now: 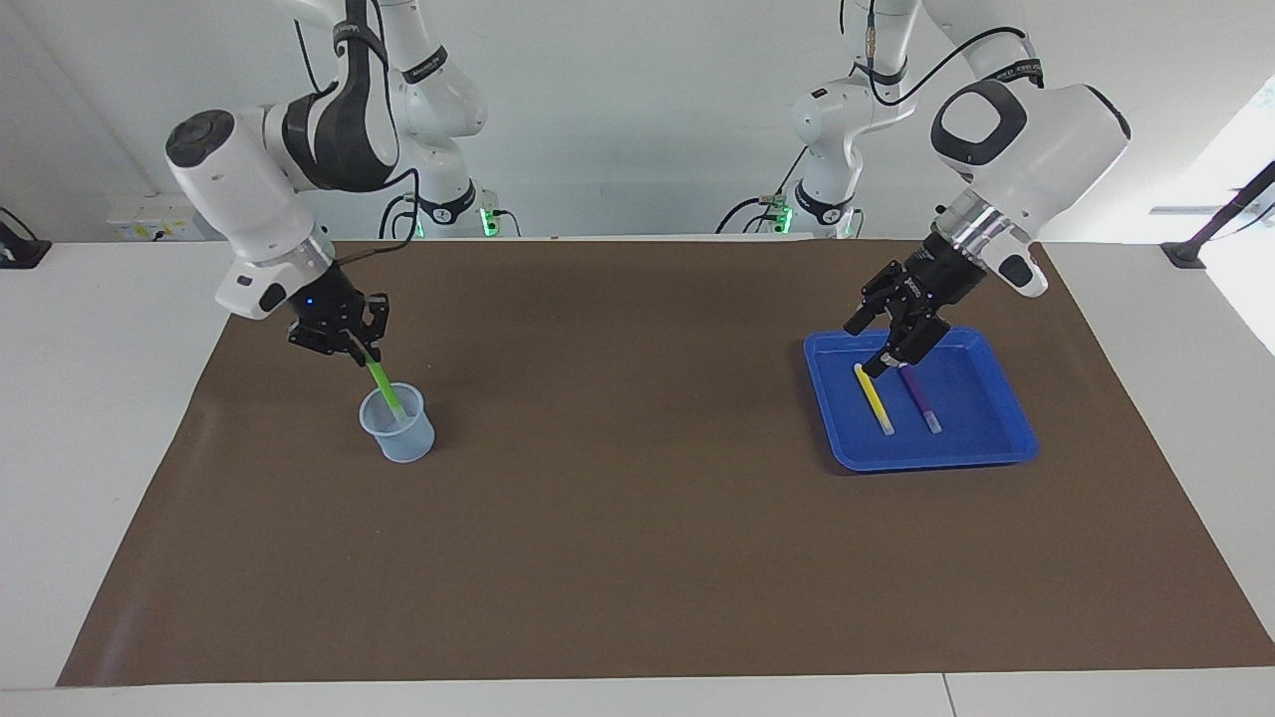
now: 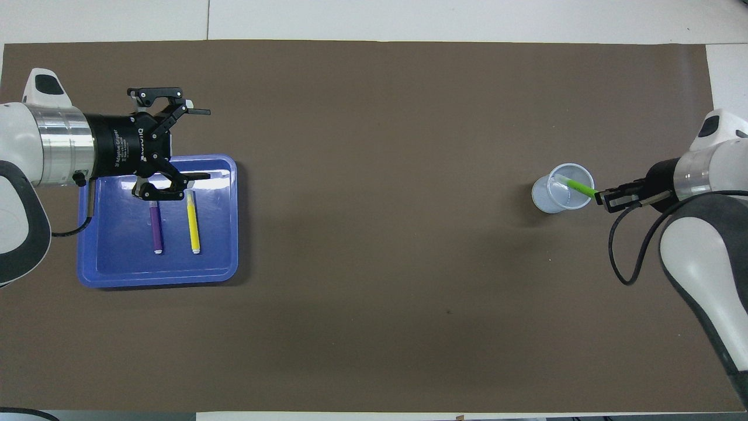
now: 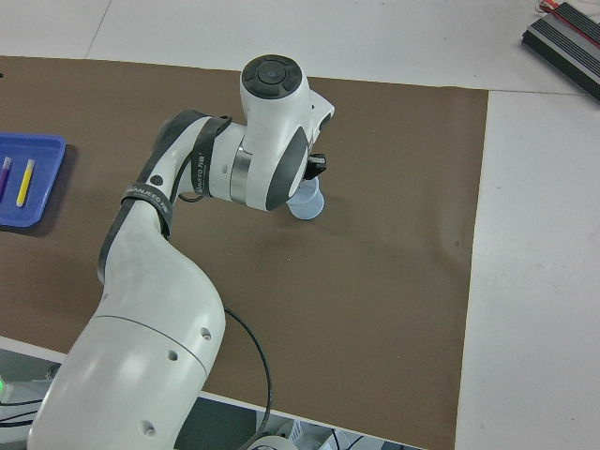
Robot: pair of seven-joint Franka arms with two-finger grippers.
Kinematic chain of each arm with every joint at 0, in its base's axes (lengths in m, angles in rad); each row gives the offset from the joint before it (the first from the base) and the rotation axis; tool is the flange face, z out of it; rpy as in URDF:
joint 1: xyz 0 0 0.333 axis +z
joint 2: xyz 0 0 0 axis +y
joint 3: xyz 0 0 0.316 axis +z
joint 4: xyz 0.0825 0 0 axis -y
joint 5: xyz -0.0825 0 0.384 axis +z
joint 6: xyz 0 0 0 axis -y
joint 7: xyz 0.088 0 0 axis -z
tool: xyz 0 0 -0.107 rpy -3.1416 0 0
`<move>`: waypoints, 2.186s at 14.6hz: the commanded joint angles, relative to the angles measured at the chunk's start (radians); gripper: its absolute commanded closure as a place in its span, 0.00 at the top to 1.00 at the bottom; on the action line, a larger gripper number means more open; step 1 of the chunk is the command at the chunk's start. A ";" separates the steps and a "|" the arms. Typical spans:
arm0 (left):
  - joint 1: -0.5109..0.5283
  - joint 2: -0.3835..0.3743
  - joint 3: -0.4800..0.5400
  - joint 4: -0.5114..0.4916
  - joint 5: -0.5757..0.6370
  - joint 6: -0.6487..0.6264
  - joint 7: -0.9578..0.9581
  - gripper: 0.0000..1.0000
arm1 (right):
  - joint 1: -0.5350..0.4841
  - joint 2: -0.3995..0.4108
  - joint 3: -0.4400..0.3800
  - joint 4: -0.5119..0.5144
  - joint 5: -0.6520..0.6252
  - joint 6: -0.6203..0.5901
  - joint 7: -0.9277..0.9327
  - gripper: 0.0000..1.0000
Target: Right arm passes pens to left for tray arrangement
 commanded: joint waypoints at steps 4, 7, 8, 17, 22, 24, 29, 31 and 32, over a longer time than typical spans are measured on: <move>-0.039 0.044 0.004 0.125 0.017 -0.135 -0.018 1.00 | 0.002 -0.041 0.056 0.174 0.060 -0.241 0.136 0.00; -0.045 0.041 0.001 0.123 -0.053 -0.155 -0.039 1.00 | 0.001 -0.015 0.148 0.228 0.159 -0.216 0.425 0.00; -0.045 0.039 0.001 0.120 -0.084 -0.161 -0.041 1.00 | 0.000 -0.001 0.180 0.252 0.214 -0.205 0.508 0.00; -0.045 0.041 0.000 0.153 -0.110 -0.224 -0.091 1.00 | 0.175 0.077 0.236 0.341 0.489 -0.028 0.952 0.00; -0.043 0.033 -0.006 0.137 -0.190 -0.242 -0.098 1.00 | 0.267 0.209 0.237 0.496 0.480 0.008 1.096 0.00; -0.040 0.029 -0.005 0.122 -0.262 -0.244 -0.099 1.00 | 0.296 0.226 0.237 0.501 0.480 0.058 1.106 0.00; -0.031 0.007 -0.005 0.084 -0.360 -0.245 -0.099 1.00 | 0.342 0.238 0.237 0.502 0.474 0.076 1.121 0.00; -0.034 0.004 -0.005 0.059 -0.362 -0.264 -0.095 1.00 | 0.358 0.238 0.236 0.502 0.473 0.081 1.121 0.00; -0.033 0.005 -0.005 0.051 -0.363 -0.267 -0.089 1.00 | 0.361 0.238 0.237 0.502 0.474 0.082 1.122 0.00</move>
